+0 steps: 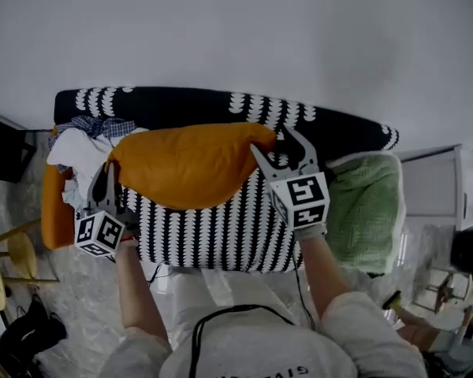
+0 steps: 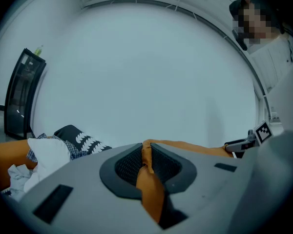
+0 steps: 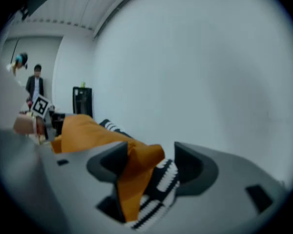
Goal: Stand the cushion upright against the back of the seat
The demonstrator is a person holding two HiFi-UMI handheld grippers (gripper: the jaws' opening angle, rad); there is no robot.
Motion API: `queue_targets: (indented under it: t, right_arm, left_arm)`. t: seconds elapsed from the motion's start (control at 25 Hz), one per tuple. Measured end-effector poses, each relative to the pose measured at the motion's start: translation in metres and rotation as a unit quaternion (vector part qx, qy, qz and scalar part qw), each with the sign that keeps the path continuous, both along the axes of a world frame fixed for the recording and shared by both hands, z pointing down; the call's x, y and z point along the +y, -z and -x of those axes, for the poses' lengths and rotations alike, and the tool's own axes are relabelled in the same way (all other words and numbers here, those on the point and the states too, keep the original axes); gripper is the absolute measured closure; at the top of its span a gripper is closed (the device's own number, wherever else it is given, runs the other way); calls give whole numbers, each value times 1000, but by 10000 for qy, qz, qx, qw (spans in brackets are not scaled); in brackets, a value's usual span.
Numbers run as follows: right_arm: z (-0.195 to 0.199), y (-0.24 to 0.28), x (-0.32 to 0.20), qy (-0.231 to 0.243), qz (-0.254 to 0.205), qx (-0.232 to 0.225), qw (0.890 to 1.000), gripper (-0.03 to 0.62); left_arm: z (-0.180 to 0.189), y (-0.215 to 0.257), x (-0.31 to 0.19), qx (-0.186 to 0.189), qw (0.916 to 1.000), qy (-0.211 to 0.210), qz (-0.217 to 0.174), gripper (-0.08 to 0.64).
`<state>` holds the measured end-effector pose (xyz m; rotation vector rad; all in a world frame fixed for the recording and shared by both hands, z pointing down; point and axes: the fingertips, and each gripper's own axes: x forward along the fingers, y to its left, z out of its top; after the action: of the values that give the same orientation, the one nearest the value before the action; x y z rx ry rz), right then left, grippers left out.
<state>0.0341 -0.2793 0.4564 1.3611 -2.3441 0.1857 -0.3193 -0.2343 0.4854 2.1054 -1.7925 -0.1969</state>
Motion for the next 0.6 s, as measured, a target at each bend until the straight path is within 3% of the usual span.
queue_targets:
  t: [0.12,0.32,0.4,0.6]
  right_arm:
    - [1,-12,2,103,514,-602,9968,299]
    - [4,-23,7,292,926,-1124,9889,302]
    - [7,-25,10,421,987,-1143,9876,313]
    - [16,-27,22,610,802,-614,9930,461]
  left_arm:
    - [-2,2,4,2,9999,145,-17,489]
    - [-6,1,13,36,9992,395,-27,489]
    - [-6,-1,16,114,9989,461,-59,489]
    - [-15,4,18,242,9981,512,-228,489]
